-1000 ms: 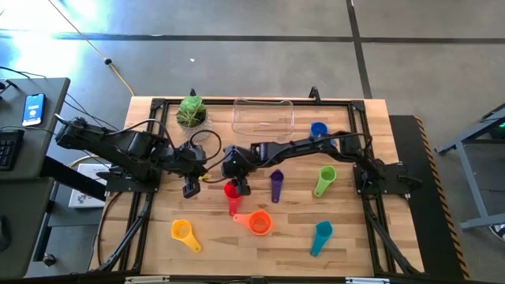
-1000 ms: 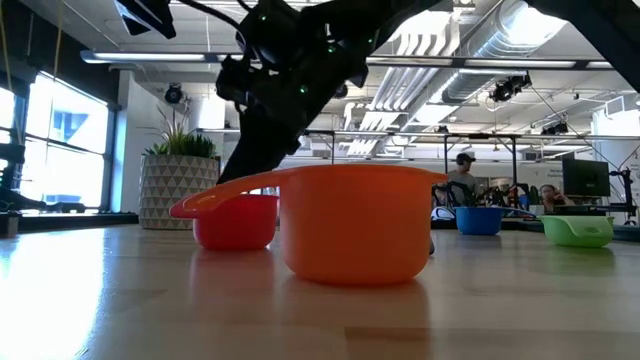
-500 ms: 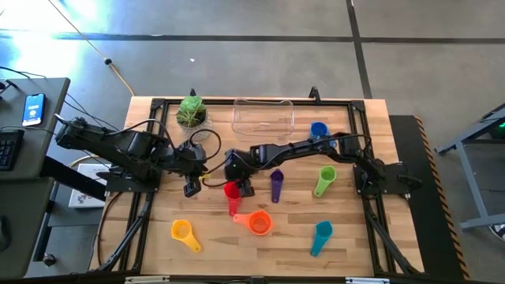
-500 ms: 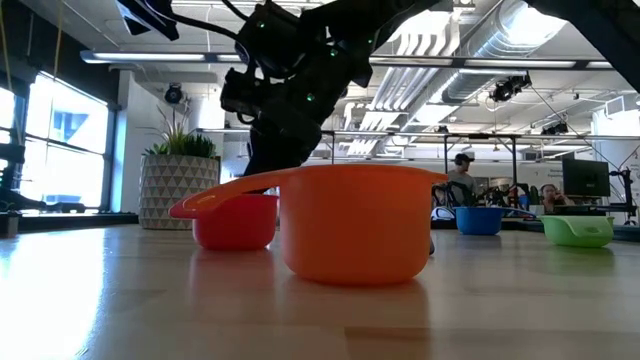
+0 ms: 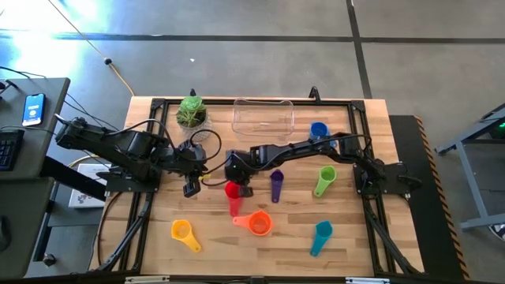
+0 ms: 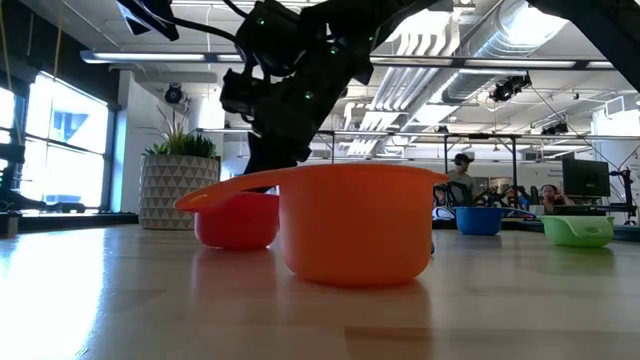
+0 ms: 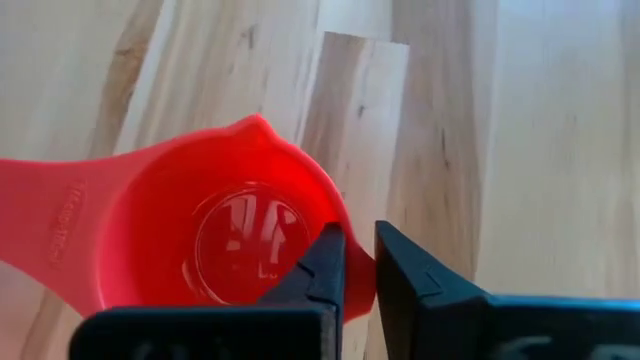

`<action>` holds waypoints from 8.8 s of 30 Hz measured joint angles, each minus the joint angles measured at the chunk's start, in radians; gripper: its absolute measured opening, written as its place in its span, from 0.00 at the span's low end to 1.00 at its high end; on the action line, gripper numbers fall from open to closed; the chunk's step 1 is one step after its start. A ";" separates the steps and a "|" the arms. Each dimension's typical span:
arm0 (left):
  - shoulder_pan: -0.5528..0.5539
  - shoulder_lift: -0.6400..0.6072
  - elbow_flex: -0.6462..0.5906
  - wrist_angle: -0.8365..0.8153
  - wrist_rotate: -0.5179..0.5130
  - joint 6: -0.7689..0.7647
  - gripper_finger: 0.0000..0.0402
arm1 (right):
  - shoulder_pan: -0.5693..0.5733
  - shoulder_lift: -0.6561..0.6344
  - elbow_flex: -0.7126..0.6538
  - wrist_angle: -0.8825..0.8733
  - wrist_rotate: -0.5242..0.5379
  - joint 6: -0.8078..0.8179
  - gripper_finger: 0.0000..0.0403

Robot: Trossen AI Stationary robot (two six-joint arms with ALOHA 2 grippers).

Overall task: Nest measuring cups in basket
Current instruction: Stack the red measuring cup into the orange measuring cup

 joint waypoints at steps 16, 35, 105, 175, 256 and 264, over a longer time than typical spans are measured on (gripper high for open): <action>0.000 0.000 0.000 0.000 0.000 0.013 0.22 | -0.014 -0.058 0.000 -0.076 0.035 0.418 0.05; 0.000 -0.115 0.001 0.000 -0.044 0.141 0.22 | 0.040 -0.164 0.000 -0.187 0.139 0.908 0.01; 0.001 -0.206 0.000 -0.002 -0.072 0.203 0.22 | 0.659 -0.443 0.000 -0.824 0.871 2.104 0.00; 0.001 -0.206 0.000 0.084 -0.152 0.097 0.22 | 0.068 -0.839 0.000 -0.674 0.647 0.717 0.00; 0.001 -0.205 0.000 0.081 -0.316 -0.113 0.22 | 0.481 -1.446 -1.290 0.516 0.816 1.517 0.00; 0.001 -0.205 0.000 0.088 -0.368 -0.112 0.22 | 0.621 -1.206 -1.290 0.803 1.080 1.594 0.00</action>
